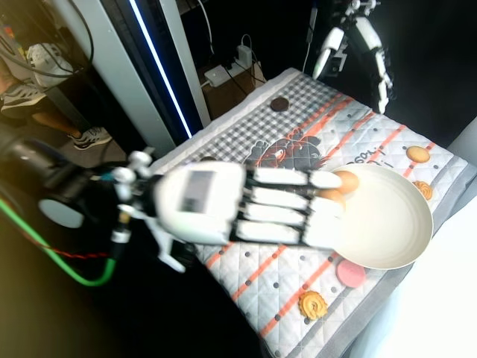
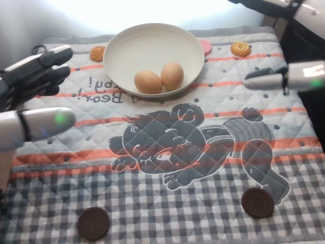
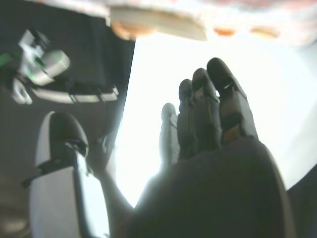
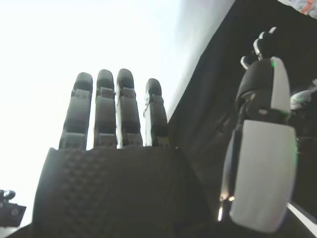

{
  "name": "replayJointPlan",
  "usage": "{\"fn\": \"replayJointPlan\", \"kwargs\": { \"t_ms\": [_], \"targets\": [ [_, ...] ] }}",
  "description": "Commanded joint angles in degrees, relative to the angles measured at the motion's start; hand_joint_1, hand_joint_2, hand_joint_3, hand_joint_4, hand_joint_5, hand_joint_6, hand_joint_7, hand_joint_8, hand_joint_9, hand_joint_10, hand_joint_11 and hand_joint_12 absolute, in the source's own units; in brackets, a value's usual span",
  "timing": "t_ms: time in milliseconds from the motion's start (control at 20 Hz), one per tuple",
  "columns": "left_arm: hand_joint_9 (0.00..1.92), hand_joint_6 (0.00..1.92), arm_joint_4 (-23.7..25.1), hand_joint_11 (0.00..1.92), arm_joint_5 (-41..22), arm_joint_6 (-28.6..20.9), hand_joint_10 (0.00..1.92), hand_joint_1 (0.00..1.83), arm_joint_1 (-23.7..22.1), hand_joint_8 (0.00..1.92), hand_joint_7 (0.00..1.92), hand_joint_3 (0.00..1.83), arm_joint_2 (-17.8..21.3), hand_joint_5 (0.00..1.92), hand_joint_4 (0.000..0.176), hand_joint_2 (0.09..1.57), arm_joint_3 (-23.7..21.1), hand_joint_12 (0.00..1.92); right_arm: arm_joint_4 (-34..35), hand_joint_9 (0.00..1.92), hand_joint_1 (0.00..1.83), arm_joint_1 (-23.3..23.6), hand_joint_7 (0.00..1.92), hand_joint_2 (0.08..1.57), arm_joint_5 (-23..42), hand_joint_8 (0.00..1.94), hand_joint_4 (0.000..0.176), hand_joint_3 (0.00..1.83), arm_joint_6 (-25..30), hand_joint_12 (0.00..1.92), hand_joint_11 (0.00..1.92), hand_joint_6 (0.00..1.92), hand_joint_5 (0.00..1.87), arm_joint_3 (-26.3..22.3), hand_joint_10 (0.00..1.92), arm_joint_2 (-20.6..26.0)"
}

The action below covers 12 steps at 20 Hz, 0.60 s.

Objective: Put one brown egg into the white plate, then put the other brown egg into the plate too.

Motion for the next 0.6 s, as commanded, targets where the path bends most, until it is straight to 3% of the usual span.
{"fn": "replayJointPlan", "kwargs": {
  "t_ms": [0, 100, 200, 250, 300, 400, 450, 550],
  "targets": [
    [0.23, 0.00, -1.95, 0.00, -11.45, -2.87, 0.01, 0.69, 0.95, 0.00, 0.25, 0.00, 0.77, 0.18, 0.119, 0.90, 0.23, 0.65, 3.22, 0.18, 0.70, -1.05, 0.27, 0.92, 10.24, 0.02, 0.049, 0.01, 0.17, 0.06, 0.08, 0.01, 0.23, -0.90, 0.01, 0.69],
    [0.19, 0.00, -2.81, 0.00, -16.28, -7.44, 0.00, 0.74, 4.35, 0.00, 0.21, 0.00, 0.88, 0.15, 0.107, 0.92, -0.27, 0.60, 7.82, 0.18, 0.76, -7.58, 0.27, 0.91, 16.24, 0.01, 0.035, 0.01, 0.17, 0.06, 0.09, 0.01, 0.24, -3.60, 0.01, 2.85],
    [0.12, 0.00, -3.01, 0.00, -19.36, -10.05, 0.00, 0.76, 6.53, 0.00, 0.18, 0.00, 0.98, 0.15, 0.135, 0.90, -0.81, 0.48, 12.16, 0.23, 0.79, -12.87, 0.31, 0.92, 21.58, 0.01, 0.041, 0.00, 0.17, 0.07, 0.11, 0.01, 0.29, -5.39, 0.01, 3.75],
    [0.09, 0.00, -3.01, 0.00, -21.90, -13.19, 0.00, 0.75, 7.91, 0.00, 0.18, 0.00, 0.95, 0.12, 0.160, 0.89, -0.76, 0.40, 14.22, 0.25, 0.78, -15.92, 0.32, 0.92, 25.03, 0.01, 0.047, 0.00, 0.17, 0.07, 0.11, 0.01, 0.30, -6.61, 0.01, 4.30],
    [0.07, 0.00, -3.01, 0.00, -23.09, -14.49, 0.00, 0.75, 8.34, 0.00, 0.15, 0.00, 0.93, 0.09, 0.172, 0.90, -0.66, 0.31, 14.71, 0.22, 0.76, -16.74, 0.28, 0.93, 26.02, 0.00, 0.080, 0.00, 0.17, 0.05, 0.08, 0.00, 0.28, -7.06, 0.00, 4.53],
    [0.13, 0.00, -3.01, 0.00, -27.70, -17.99, 0.01, 0.68, 9.76, 0.00, 0.13, 0.00, 0.93, 0.02, 0.124, 0.92, -0.58, 0.48, 15.46, 0.20, 0.71, -18.06, 0.26, 0.91, 29.56, 0.00, 0.092, 0.00, 0.17, 0.05, 0.07, 0.00, 0.28, -8.46, 0.00, 5.46],
    [0.20, 0.00, -3.01, 0.00, -29.77, -18.74, 0.01, 0.62, 10.27, 0.00, 0.19, 0.00, 0.96, 0.02, 0.117, 0.91, -0.70, 0.71, 15.65, 0.19, 0.70, -18.30, 0.24, 0.90, 31.31, 0.00, 0.110, 0.00, 0.17, 0.04, 0.06, 0.00, 0.26, -8.91, 0.00, 5.81],
    [0.24, 0.00, -3.01, 0.00, -32.71, -20.63, 0.01, 0.59, 10.70, 0.00, 0.23, 0.01, 1.12, 0.03, 0.138, 0.95, -0.45, 0.99, 15.90, 0.25, 0.77, -18.52, 0.28, 0.86, 35.55, 0.00, 0.093, 0.00, 0.17, 0.06, 0.10, 0.00, 0.26, -9.57, 0.01, 6.45]
  ]
}}
